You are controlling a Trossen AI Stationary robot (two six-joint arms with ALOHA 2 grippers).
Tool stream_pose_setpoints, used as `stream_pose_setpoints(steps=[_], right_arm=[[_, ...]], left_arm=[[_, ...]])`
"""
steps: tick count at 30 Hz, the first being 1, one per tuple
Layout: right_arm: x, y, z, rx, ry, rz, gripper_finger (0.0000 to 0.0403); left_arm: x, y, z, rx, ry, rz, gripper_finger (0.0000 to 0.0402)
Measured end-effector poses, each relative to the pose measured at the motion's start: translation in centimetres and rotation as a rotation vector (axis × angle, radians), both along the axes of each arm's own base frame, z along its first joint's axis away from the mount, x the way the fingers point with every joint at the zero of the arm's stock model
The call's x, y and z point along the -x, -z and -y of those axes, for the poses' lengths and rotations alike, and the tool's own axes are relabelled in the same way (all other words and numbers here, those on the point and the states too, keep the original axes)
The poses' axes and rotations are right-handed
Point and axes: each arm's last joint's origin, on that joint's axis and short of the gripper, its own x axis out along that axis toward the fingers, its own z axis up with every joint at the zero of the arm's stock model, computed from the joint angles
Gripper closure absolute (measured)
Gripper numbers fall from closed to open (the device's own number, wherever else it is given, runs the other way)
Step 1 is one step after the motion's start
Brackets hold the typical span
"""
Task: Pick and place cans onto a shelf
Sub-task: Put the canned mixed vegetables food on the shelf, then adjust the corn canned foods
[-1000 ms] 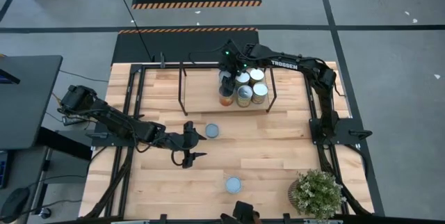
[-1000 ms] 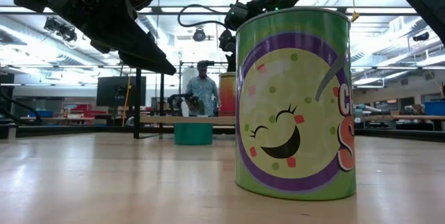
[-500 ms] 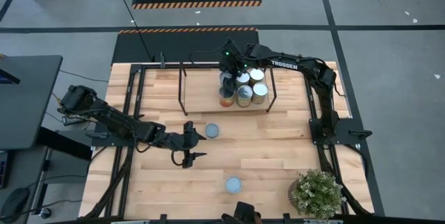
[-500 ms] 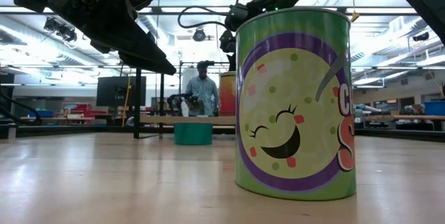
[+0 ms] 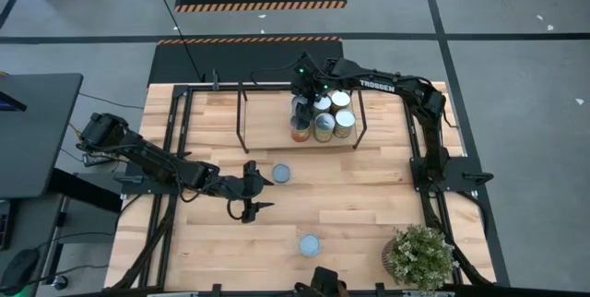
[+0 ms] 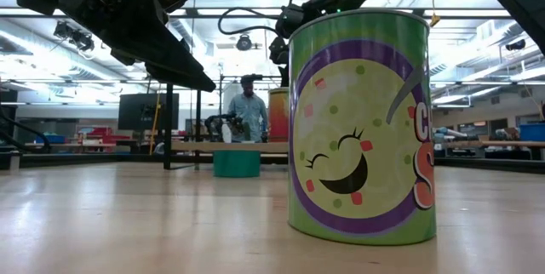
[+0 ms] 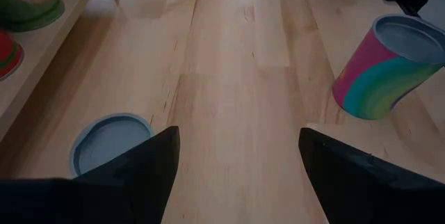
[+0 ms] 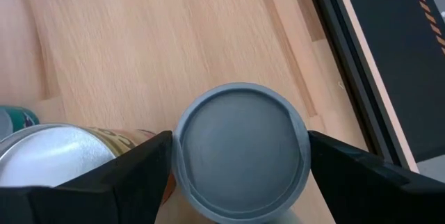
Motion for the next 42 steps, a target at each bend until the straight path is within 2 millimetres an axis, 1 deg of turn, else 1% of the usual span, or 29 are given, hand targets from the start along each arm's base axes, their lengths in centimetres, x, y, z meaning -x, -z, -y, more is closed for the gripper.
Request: stream_pose_setpoints(steps=[10, 20, 24, 32, 37, 42], right_arm=[[0.4, 0.0, 0.3, -0.013, 0.011, -0.021, 0.007], [0.5, 0.1, 0.0, -0.046, -0.017, -0.031, 0.0068], [0.5, 0.1, 0.0, -0.045, -0.018, -0.032, 0.0053], [0.5, 0.1, 0.0, -0.045, -0.017, -0.035, 0.0007], [0.5, -0.9, 0.0, -0.038, -0.015, -0.032, 0.0005], [0.6, -2.2, 0.0, -0.015, 0.0, -0.046, 0.0006]], left_arm=[[0.0, 0.0, 0.0, 0.0, 0.0, -0.001, 0.0102], [0.0, 0.0, 0.0, 0.0, 0.001, -0.001, 0.0102], [0.0, 0.0, 0.0, 0.0, 0.0, -0.001, 0.0102], [0.0, 0.0, 0.0, 0.0, 0.001, -0.001, 0.0102], [0.0, 0.0, 0.0, -0.004, -0.007, 0.001, 0.0102], [0.0, 0.0, -0.3, -0.046, -0.086, 0.019, 0.0102]])
